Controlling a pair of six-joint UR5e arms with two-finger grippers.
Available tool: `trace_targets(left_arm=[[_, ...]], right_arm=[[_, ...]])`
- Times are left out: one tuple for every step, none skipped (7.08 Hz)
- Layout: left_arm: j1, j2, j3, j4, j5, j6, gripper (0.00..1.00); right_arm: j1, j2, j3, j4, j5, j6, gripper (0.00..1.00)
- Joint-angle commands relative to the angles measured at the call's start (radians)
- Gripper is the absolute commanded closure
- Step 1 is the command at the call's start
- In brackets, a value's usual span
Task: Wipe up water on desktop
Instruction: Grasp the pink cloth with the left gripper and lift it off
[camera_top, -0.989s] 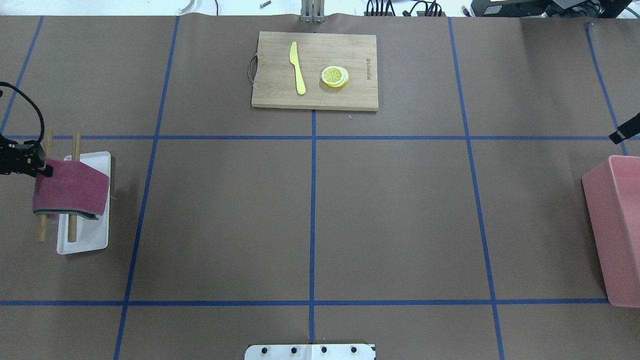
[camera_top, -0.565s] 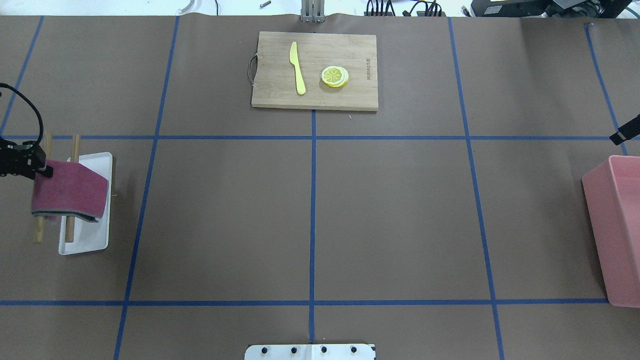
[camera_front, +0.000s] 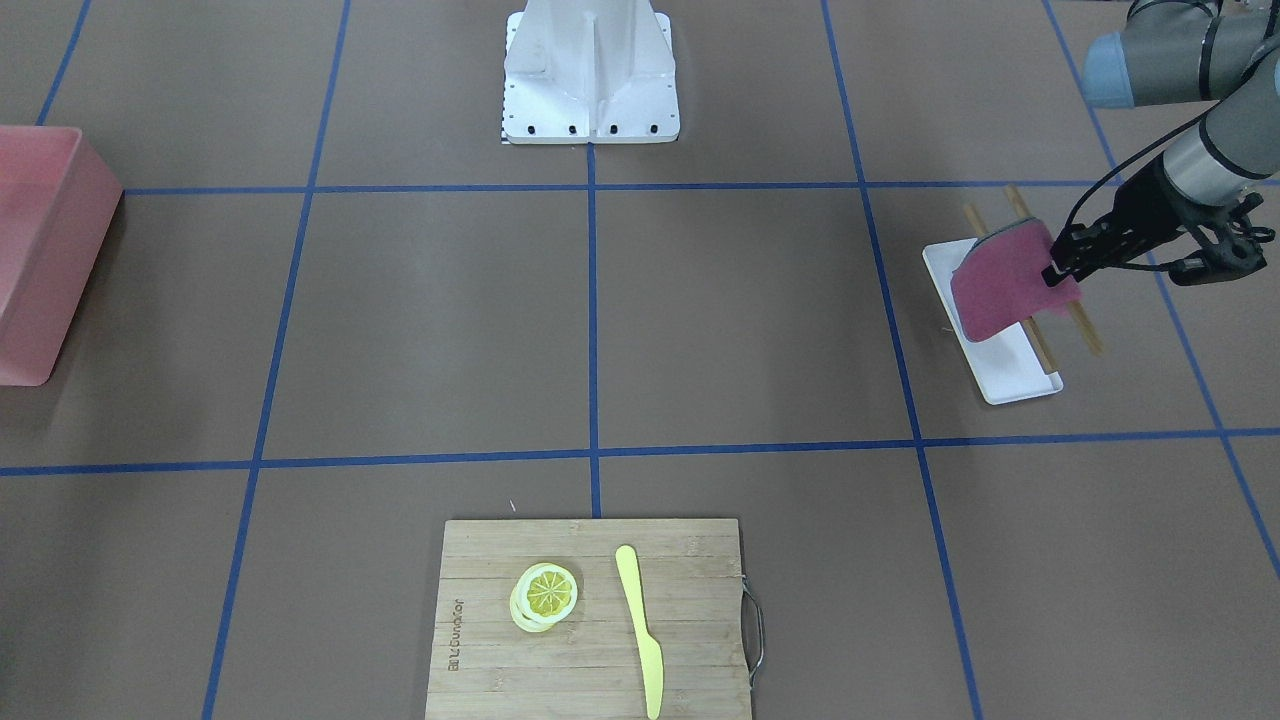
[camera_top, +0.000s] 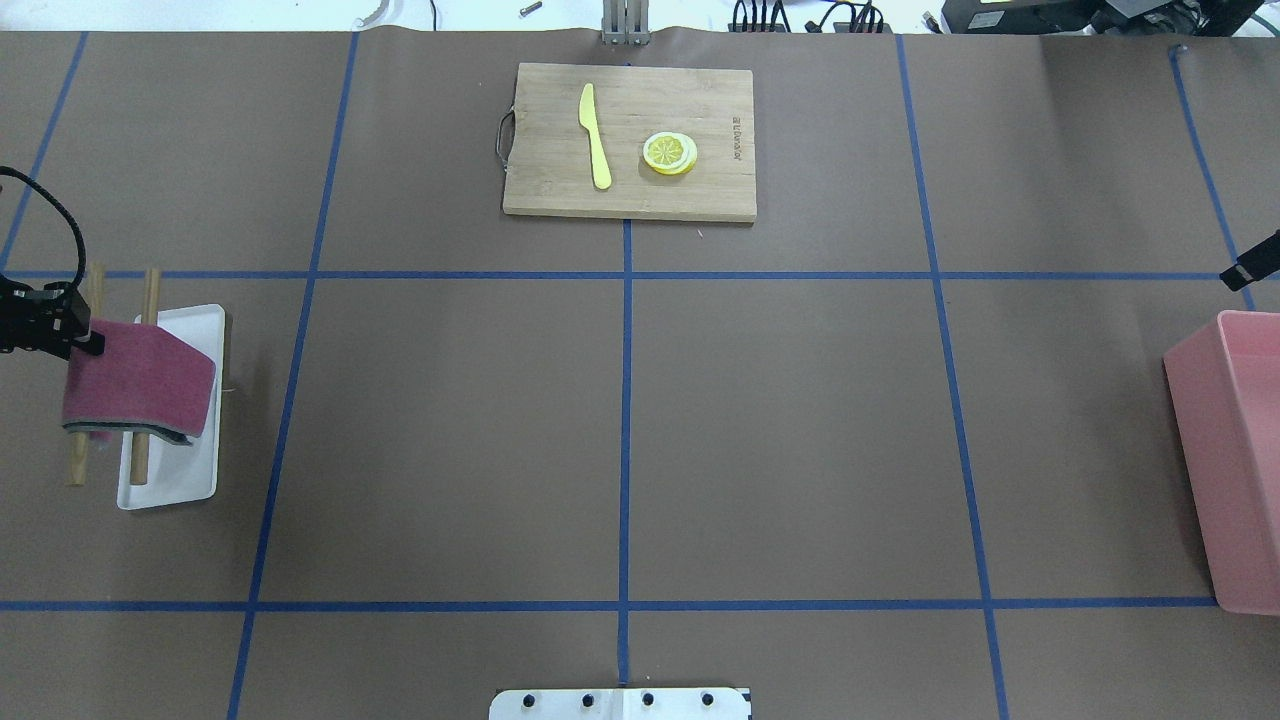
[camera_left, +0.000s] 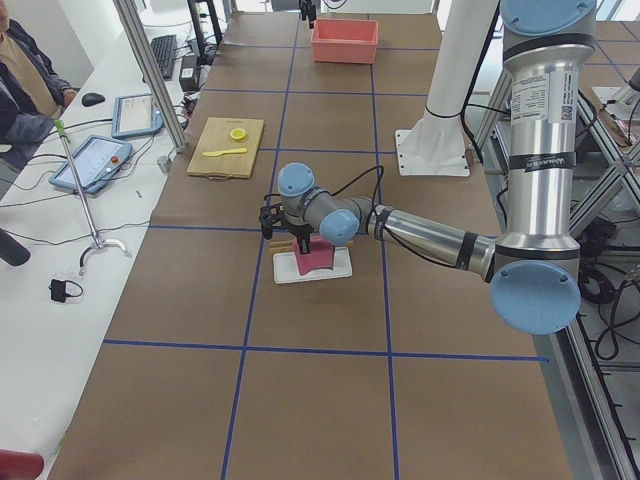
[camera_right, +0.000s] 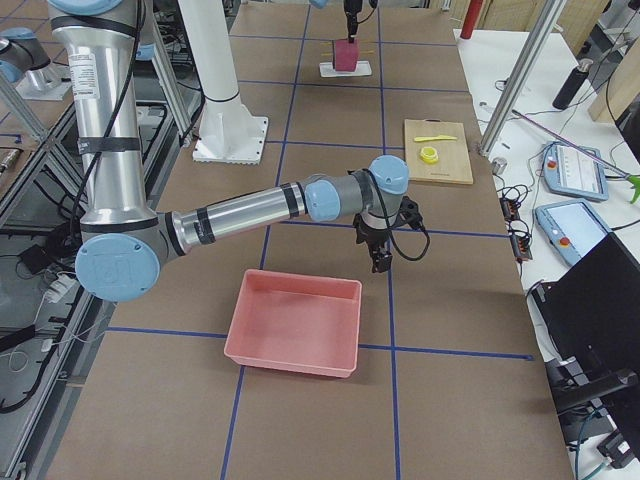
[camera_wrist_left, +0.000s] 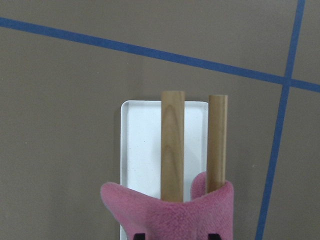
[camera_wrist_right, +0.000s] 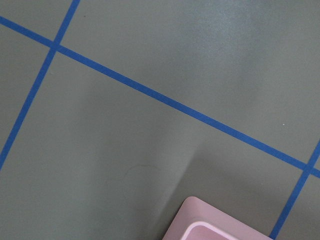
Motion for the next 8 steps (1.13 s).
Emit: trace_targets(left_arm=[[-0.003,0.001,-0.002,-0.002,0.000,0.000,1.00],[-0.004,0.001,-0.004,-0.002,0.000,0.000,1.00],[-0.006,0.001,-0.007,-0.002,0.000,0.000,1.00],[-0.009,0.001,-0.016,-0.002,-0.001,-0.002,1.00],[-0.015,0.004,-0.063,0.001,-0.013,-0.003,1.00],[-0.018,-0.007,-0.105,0.003,-0.091,-0.015,1.00],[-0.042,-0.042,-0.119,0.000,-0.140,-0.096,1.00],[-0.041,-0.141,-0.113,0.003,-0.141,-0.208,1.00]], right_arm=[[0.000,-0.001,0.000,0.001,0.000,0.000,0.00],[0.000,-0.001,-0.002,-0.001,0.000,0.001,0.00],[0.000,-0.002,0.000,-0.001,0.000,0.001,0.00],[0.000,0.001,0.003,0.001,0.001,0.003,0.00],[-0.006,0.021,0.015,0.001,0.006,0.006,0.00],[-0.041,0.077,0.018,-0.001,0.005,0.053,0.00],[-0.098,0.140,0.014,0.001,0.002,0.128,0.00],[-0.153,0.201,0.011,0.001,0.000,0.162,0.00]])
